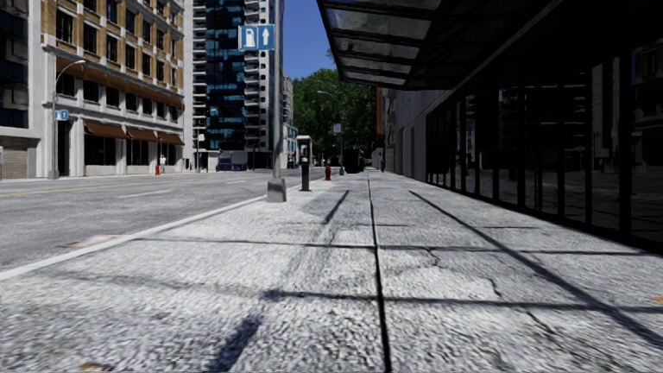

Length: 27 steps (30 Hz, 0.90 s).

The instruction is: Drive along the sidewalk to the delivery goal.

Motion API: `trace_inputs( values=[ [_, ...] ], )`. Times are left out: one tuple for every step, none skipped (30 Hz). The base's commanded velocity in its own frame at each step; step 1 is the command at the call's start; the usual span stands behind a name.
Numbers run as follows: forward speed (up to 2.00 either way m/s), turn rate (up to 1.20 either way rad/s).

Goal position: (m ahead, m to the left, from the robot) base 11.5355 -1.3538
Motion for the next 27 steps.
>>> trace_inputs(
  values=[
    [2.00,-0.24],
    [2.00,-0.24],
    [2.00,-0.24],
    [2.00,-0.24],
    [2.00,-0.24],
    [2.00,-0.24],
    [2.00,-0.24],
    [2.00,-0.24],
    [2.00,-0.24],
    [2.00,-0.24],
    [2.00,-0.24],
    [2.00,-0.24],
    [2.00,-0.24],
    [2.00,-0.24],
    [2.00,-0.24],
    [2.00,-0.24],
    [2.00,-0.24],
    [2.00,-0.24],
    [2.00,-0.24],
    [2.00,-0.24],
    [2.00,-0.24],
    [2.00,-0.24],
    [2.00,-0.24],
    [2.00,-0.24],
    [2.00,-0.17],
    [2.00,0.00],
    [2.00,0.00]
  ],
)
